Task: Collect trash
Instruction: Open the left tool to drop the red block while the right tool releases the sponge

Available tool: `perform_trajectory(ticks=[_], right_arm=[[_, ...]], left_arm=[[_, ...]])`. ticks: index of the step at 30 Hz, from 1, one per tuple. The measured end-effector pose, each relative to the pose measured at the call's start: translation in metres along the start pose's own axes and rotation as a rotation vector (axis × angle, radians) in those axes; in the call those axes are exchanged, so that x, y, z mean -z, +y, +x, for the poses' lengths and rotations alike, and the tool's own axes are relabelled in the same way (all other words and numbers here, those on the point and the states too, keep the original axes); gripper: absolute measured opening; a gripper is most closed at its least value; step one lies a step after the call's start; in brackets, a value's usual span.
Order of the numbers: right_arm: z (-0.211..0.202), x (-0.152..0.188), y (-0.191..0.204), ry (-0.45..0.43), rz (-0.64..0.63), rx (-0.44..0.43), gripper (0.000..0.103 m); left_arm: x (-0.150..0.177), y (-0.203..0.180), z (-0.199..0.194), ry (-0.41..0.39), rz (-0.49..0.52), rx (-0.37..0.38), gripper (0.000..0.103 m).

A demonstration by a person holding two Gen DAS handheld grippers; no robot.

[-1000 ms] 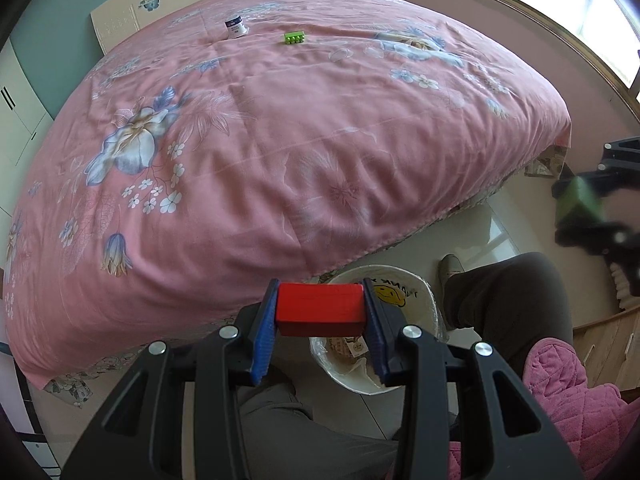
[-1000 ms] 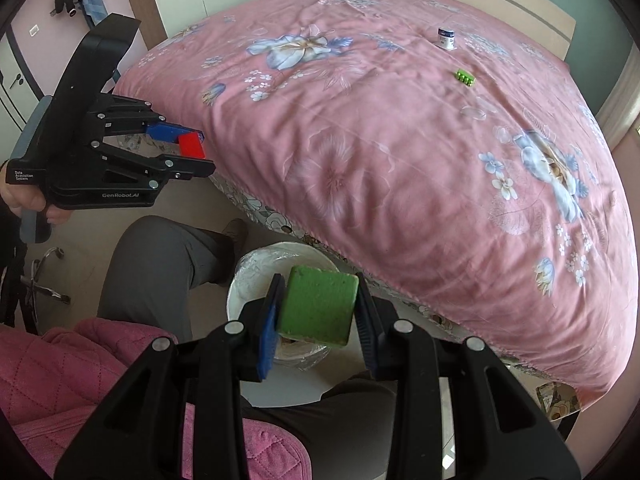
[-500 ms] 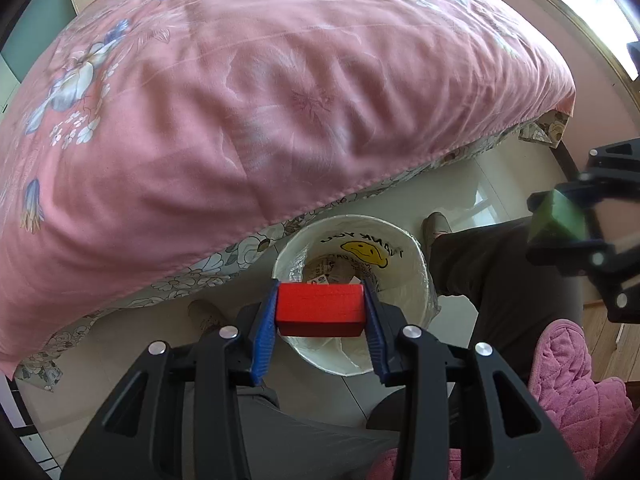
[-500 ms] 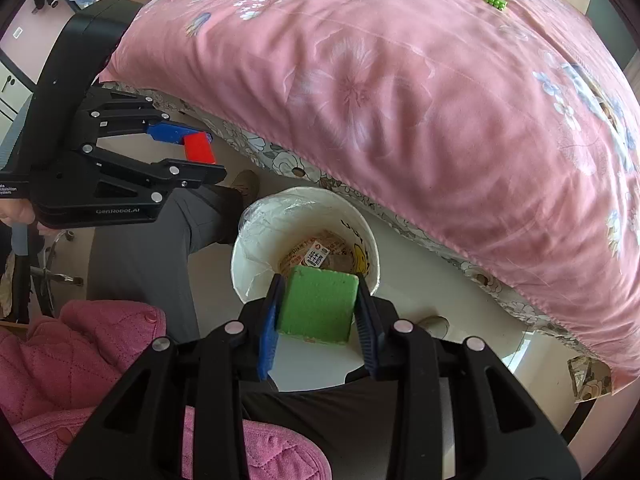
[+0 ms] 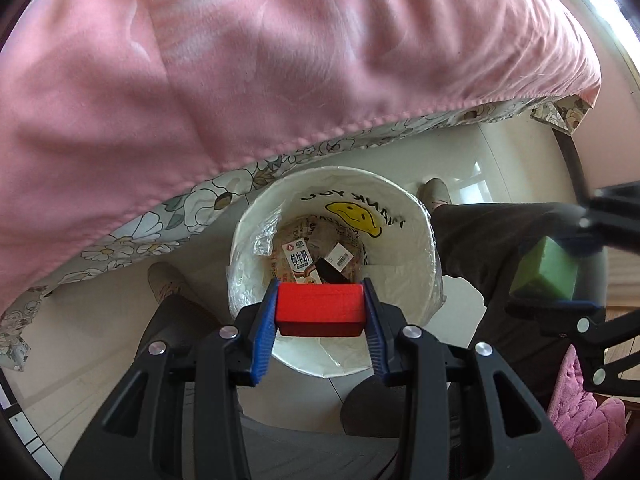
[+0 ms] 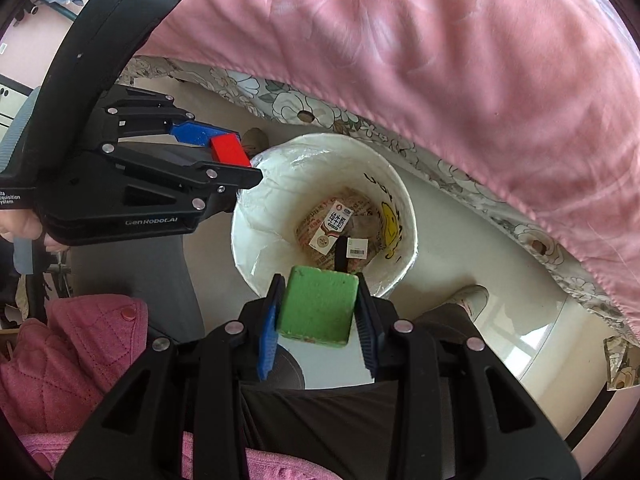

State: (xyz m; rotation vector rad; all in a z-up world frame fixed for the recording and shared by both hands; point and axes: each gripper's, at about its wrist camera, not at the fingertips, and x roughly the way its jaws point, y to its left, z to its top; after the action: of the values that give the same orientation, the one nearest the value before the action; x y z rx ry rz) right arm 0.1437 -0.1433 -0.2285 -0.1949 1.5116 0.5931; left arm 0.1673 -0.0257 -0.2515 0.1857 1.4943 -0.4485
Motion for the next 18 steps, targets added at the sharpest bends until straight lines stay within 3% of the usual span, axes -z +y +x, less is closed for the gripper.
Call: perform_trajectory(ticks=[18], right_arm=[[0.103,-0.012,-0.031,0.165,0.128,-0.114,0.035]], left_arm=[[-0.013,0.017,0.104,0.176,-0.120,0.044,0.041]])
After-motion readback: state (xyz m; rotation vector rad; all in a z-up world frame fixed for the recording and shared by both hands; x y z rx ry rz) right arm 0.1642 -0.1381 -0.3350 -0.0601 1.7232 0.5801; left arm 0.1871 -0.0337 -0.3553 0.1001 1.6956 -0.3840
